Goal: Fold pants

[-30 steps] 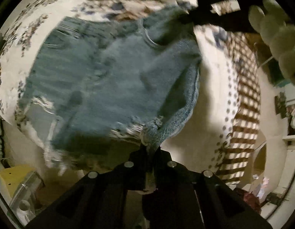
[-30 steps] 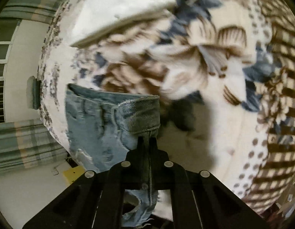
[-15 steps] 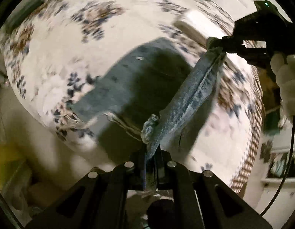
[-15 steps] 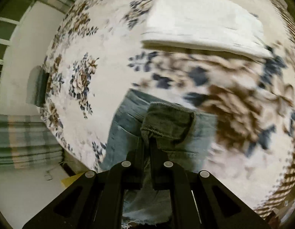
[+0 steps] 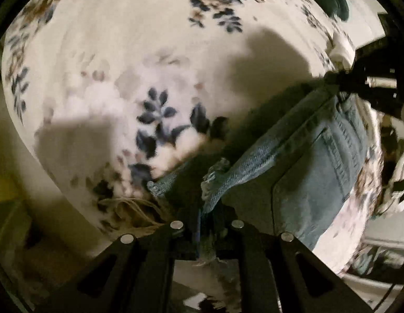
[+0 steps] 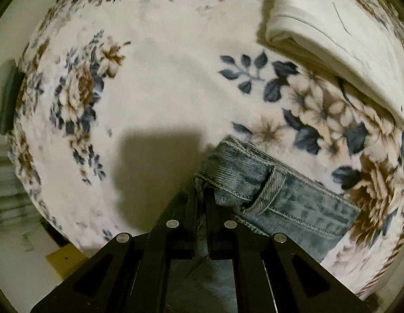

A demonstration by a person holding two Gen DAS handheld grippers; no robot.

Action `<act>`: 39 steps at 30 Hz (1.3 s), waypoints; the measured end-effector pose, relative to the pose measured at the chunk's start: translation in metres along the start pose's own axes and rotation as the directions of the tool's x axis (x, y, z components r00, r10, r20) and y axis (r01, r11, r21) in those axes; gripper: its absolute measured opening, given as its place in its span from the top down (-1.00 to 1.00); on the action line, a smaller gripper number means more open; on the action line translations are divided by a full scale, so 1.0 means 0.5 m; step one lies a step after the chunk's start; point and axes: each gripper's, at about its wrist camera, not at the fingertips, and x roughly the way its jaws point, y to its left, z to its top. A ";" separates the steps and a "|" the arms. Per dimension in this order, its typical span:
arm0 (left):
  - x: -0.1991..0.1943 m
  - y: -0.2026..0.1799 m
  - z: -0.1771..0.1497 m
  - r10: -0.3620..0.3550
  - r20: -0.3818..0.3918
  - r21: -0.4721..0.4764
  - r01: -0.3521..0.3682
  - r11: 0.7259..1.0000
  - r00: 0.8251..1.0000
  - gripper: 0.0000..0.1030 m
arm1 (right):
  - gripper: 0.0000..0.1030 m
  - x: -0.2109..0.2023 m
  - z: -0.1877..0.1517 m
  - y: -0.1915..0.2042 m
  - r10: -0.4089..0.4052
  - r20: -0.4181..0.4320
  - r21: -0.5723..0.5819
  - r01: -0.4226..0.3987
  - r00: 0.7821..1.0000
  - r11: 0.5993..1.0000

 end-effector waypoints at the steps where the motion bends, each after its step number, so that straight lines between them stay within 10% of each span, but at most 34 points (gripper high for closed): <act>1: -0.005 0.005 -0.003 -0.004 0.009 -0.009 0.004 1.000 1.000 0.87 | 0.77 0.002 0.001 0.005 0.001 -0.011 -0.005 -0.001 1.000 1.000; 4: -0.027 0.023 -0.016 0.007 0.027 -0.054 -0.006 0.999 1.000 0.29 | 0.35 -0.005 0.000 0.003 0.129 -0.064 -0.008 -0.130 0.990 0.991; 6: -0.048 0.042 -0.025 -0.003 0.050 -0.108 0.009 0.994 0.999 -0.60 | -0.13 -0.032 -0.013 -0.013 0.230 -0.060 -0.019 -0.232 0.971 0.973; 11: -0.090 0.062 -0.068 0.005 0.051 -0.198 0.005 0.980 0.999 -0.65 | -0.86 -0.080 -0.073 -0.107 0.290 -0.042 -0.010 -0.291 0.956 0.957; 16: -0.122 0.013 -0.159 -0.090 0.059 -0.362 0.106 0.926 0.994 -0.65 | -0.92 -0.093 -0.133 -0.227 0.267 -0.087 -0.010 -0.269 0.960 0.963; 25: 0.005 -0.159 -0.345 -0.274 0.076 -0.753 0.235 0.615 0.959 -0.65 | -0.92 -0.082 -0.182 -0.414 0.255 -0.175 -0.176 -0.285 0.951 0.942; 35: 0.144 -0.112 -0.405 -0.191 0.265 -0.949 0.291 0.121 0.945 -0.64 | -0.92 0.003 -0.154 -0.458 0.360 -0.227 -0.219 -0.408 0.905 0.887; 39: 0.135 -0.112 -0.404 -0.116 0.278 -0.959 0.283 0.029 0.954 -0.54 | -0.92 0.037 -0.121 -0.446 0.446 -0.193 -0.180 -0.478 0.874 0.860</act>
